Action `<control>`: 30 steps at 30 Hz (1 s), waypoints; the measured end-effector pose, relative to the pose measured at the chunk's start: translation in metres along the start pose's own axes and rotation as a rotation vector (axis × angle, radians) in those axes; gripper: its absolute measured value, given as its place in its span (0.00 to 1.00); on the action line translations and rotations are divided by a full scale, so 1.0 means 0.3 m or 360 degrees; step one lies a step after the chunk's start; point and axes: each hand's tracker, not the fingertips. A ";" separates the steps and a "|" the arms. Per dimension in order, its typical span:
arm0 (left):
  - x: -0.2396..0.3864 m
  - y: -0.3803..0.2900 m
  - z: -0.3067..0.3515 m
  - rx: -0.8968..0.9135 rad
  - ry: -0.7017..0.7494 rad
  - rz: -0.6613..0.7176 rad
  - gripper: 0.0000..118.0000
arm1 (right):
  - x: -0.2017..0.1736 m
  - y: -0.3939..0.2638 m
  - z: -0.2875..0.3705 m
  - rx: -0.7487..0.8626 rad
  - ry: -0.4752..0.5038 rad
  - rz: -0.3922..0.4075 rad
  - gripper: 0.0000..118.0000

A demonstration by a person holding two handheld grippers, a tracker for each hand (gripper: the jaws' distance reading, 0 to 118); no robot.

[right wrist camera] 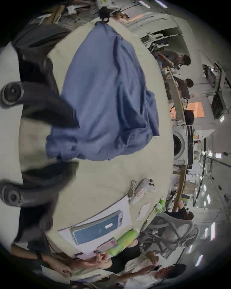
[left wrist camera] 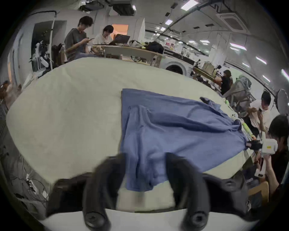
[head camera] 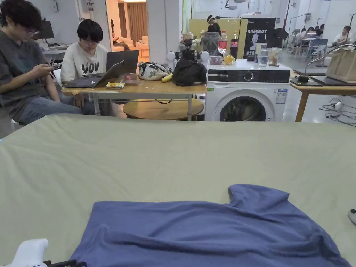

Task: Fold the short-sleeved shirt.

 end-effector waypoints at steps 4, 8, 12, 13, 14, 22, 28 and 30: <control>0.047 0.061 0.028 0.0175 -0.0006 -0.0115 0.53 | -0.010 0.035 0.047 0.0166 0.0108 -0.0022 0.57; 0.181 0.155 0.075 0.0377 -0.0071 -0.0282 0.53 | -0.092 0.141 0.103 0.0405 0.0201 -0.0010 0.57; 0.297 0.205 0.087 0.0506 -0.0047 -0.0369 0.53 | -0.196 0.216 0.121 0.0542 0.0276 0.0022 0.55; 0.316 0.204 0.092 0.0513 -0.0063 -0.0357 0.53 | -0.214 0.227 0.121 0.0549 0.0282 0.0028 0.50; 0.330 0.209 0.094 0.0524 -0.0108 -0.0343 0.52 | -0.233 0.238 0.121 0.0561 0.0280 0.0030 0.40; 0.360 0.233 0.095 0.0512 -0.0174 -0.0409 0.00 | -0.295 0.264 0.097 0.0584 0.0306 0.0087 0.00; 0.156 0.398 -0.092 0.0204 -0.0040 -0.0172 0.16 | -0.266 0.268 0.049 0.0505 0.0375 0.0095 0.00; 0.089 0.473 -0.212 0.0031 -0.0019 -0.0093 0.37 | -0.252 0.269 0.030 0.0472 0.0391 0.0087 0.00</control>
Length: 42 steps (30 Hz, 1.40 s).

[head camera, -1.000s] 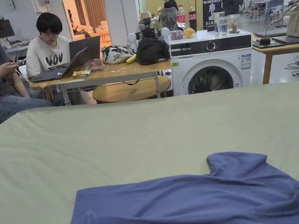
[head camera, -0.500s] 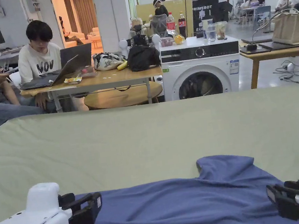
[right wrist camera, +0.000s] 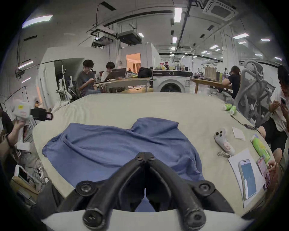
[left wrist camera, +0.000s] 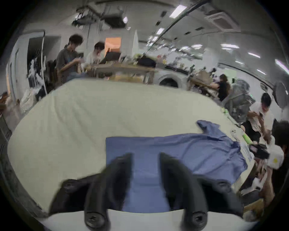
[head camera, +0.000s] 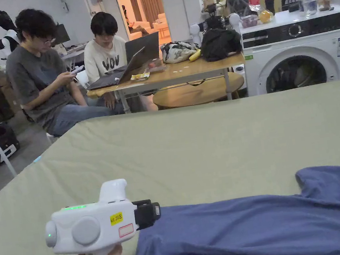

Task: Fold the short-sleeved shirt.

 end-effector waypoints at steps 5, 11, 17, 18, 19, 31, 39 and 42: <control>-0.121 0.090 -0.314 -0.0253 0.0037 0.0171 0.68 | 0.057 -0.014 -0.047 -0.0089 0.0028 -0.0040 0.00; -0.180 0.109 -0.555 -0.0506 0.0264 0.0183 0.55 | 0.162 0.017 -0.098 -0.0191 -0.0039 -0.0030 0.00; -0.099 0.122 -0.554 -0.0507 0.0133 0.0080 0.00 | 0.253 0.198 -0.214 -0.0242 -0.0166 0.0131 0.00; -0.081 0.115 -0.573 -0.0531 0.0273 0.0017 0.00 | 0.265 0.239 -0.255 -0.0294 -0.0160 0.0128 0.00; -0.074 0.104 -0.589 -0.0544 0.0265 -0.0064 0.00 | 0.284 0.269 -0.297 -0.0294 -0.0147 0.0116 0.07; -0.053 0.112 -0.558 -0.0590 0.0254 0.0020 0.00 | 0.434 0.244 -0.799 -0.0922 -0.0177 -0.0189 0.00; -0.015 0.092 -0.182 -0.0140 0.0034 -0.0148 0.00 | 0.375 0.344 -0.437 -0.0585 -0.0103 -0.0076 0.00; 0.005 0.025 0.024 -0.0069 0.0019 -0.0186 0.00 | 0.320 0.330 -0.211 -0.0459 -0.0055 -0.0092 0.00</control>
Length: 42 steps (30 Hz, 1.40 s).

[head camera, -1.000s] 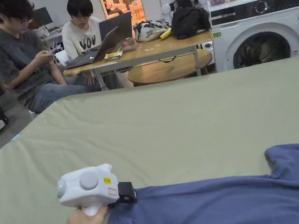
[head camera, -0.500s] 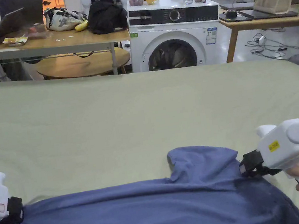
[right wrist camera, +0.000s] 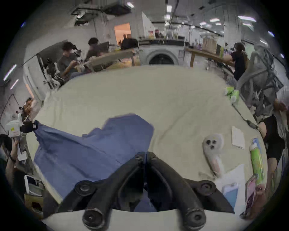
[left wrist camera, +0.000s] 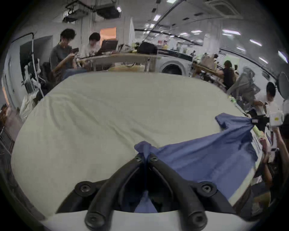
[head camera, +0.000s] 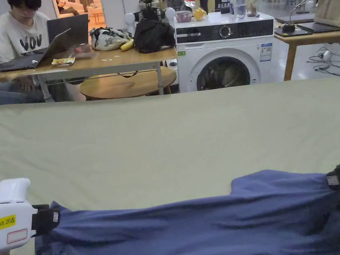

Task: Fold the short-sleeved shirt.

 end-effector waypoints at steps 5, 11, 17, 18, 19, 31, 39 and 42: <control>-0.005 -0.205 0.172 0.0034 -0.0067 0.0012 0.00 | -0.042 -0.237 0.233 0.0063 0.0001 0.0008 0.00; -0.039 -0.416 0.191 -0.0049 -0.0099 0.0151 0.00 | -0.042 -0.511 0.281 0.0003 0.0006 -0.0103 0.00; -0.031 -0.479 0.161 0.0013 -0.0081 0.0227 0.53 | -0.043 -0.627 0.231 0.0017 -0.0018 -0.0130 0.34; -0.024 -0.480 0.165 0.0039 -0.0078 0.0225 0.60 | -0.050 -0.636 0.232 0.0052 -0.0060 -0.0102 0.37; -0.014 -0.479 0.174 0.0071 -0.0107 0.0226 0.65 | -0.057 -0.641 0.236 0.0076 -0.0064 -0.0090 0.39; 0.312 -0.208 0.356 0.0783 -0.0088 -0.0029 0.69 | -0.377 -0.405 0.314 0.0750 -0.0135 0.0156 0.40; 0.337 -0.204 0.314 0.0694 -0.0142 -0.0121 0.00 | -0.418 -0.391 0.211 0.0704 -0.0039 0.0084 0.00; 0.261 -0.215 0.308 0.0612 -0.0299 0.0018 0.00 | -0.420 -0.402 0.198 0.0674 -0.0022 0.0124 0.00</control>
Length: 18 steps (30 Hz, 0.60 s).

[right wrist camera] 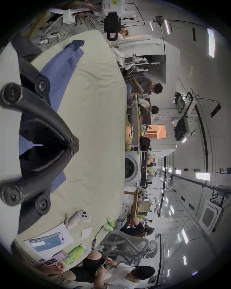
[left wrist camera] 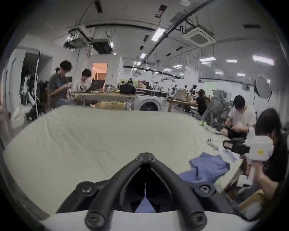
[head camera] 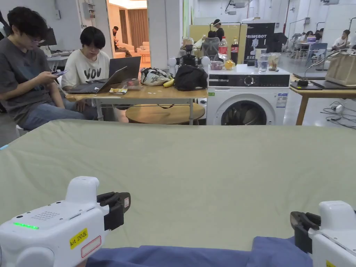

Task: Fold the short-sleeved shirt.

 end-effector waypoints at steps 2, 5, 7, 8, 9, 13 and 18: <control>-0.078 -0.007 0.026 -0.0005 -0.0019 0.0123 0.00 | -0.007 -0.004 0.003 -0.0016 -0.0005 0.0044 0.00; -0.264 -0.050 0.068 -0.0081 -0.0127 0.0384 0.32 | 0.011 -0.017 0.014 -0.0042 0.0036 0.0045 0.00; -0.378 -0.107 0.088 -0.0148 -0.0128 0.0602 0.50 | 0.015 -0.023 0.029 -0.0068 0.0067 0.0028 0.00; -0.433 -0.147 0.090 -0.0170 -0.0067 0.0668 0.68 | 0.021 -0.030 0.033 -0.0083 0.0078 0.0016 0.00; -0.489 -0.193 0.098 -0.0171 -0.0030 0.0753 0.78 | 0.022 -0.033 0.036 -0.0110 0.0088 -0.0008 0.00; -0.663 -0.352 0.031 -0.0307 -0.0071 0.1140 0.78 | 0.028 -0.049 0.048 -0.0157 0.0119 -0.0067 0.00; -0.696 -0.463 -0.082 -0.0302 -0.0303 0.1435 0.77 | 0.025 -0.040 0.067 -0.0191 0.0128 -0.0104 0.00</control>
